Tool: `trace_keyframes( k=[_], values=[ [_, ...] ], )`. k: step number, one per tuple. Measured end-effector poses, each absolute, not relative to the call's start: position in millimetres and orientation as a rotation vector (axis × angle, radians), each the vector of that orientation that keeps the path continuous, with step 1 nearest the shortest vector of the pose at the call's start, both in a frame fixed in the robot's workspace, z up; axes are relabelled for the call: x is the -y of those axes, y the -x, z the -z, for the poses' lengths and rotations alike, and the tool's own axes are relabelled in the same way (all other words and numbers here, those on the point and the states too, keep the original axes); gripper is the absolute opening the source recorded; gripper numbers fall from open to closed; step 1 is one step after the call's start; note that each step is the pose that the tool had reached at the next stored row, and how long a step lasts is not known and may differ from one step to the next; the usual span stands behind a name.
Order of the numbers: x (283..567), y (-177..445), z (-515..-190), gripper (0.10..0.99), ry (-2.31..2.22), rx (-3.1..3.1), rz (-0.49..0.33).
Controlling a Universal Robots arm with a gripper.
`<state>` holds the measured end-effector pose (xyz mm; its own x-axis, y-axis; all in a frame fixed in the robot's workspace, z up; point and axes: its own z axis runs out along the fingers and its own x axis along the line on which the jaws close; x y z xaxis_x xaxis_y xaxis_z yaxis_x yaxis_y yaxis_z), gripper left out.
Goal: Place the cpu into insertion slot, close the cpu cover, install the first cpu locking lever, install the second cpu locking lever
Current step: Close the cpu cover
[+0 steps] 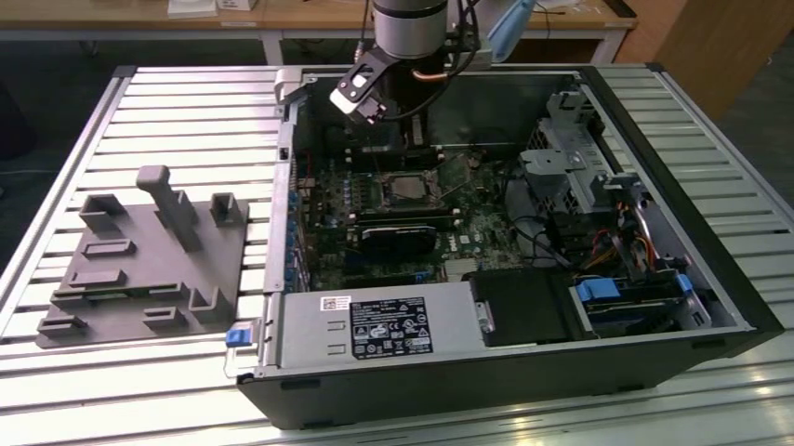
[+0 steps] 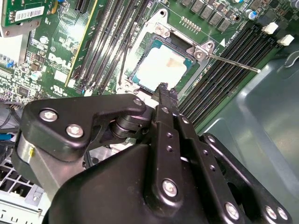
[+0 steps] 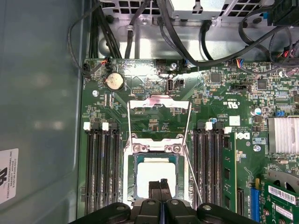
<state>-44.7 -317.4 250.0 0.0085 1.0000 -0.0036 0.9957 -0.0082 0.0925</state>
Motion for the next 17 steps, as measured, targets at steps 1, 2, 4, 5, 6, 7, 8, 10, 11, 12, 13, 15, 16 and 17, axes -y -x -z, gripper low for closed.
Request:
trace_keyframes(
  k=[1, 2, 4, 5, 6, 7, 8, 10, 11, 12, 13, 15, 16, 17],
  values=[
    [317.4, 44.7, -250.0, 0.106, -2.181, -2.163, -0.096],
    [317.3, 44.7, -250.0, 0.106, -2.181, -2.163, -0.096],
    [317.4, 44.7, -250.0, 0.106, -2.181, -2.163, -0.096],
    [317.4, 44.7, -250.0, 0.106, -2.181, -2.163, -0.096],
    [317.4, 44.7, -250.0, 0.106, -2.181, -2.163, -0.096],
    [317.3, 44.7, -250.0, 0.106, -2.181, -2.163, -0.097],
    [317.3, 44.7, -250.0, 0.106, -2.181, -2.163, -0.097],
    [317.4, 44.7, -250.8, 0.106, -2.181, -2.163, -0.096],
    [317.4, 44.7, -251.9, 0.106, -2.181, -2.163, -0.096],
    [317.3, 44.7, -253.3, 0.106, -2.181, -2.163, -0.096],
    [317.3, 44.7, -255.1, 0.106, -2.181, -2.163, -0.096],
    [317.3, 44.7, -258.4, 0.106, -2.181, -2.163, -0.097],
    [317.4, 44.7, -259.2, 0.106, -2.181, -2.163, -0.096],
    [317.4, 44.7, -259.3, 0.106, -2.181, -2.163, -0.097]
  ],
)
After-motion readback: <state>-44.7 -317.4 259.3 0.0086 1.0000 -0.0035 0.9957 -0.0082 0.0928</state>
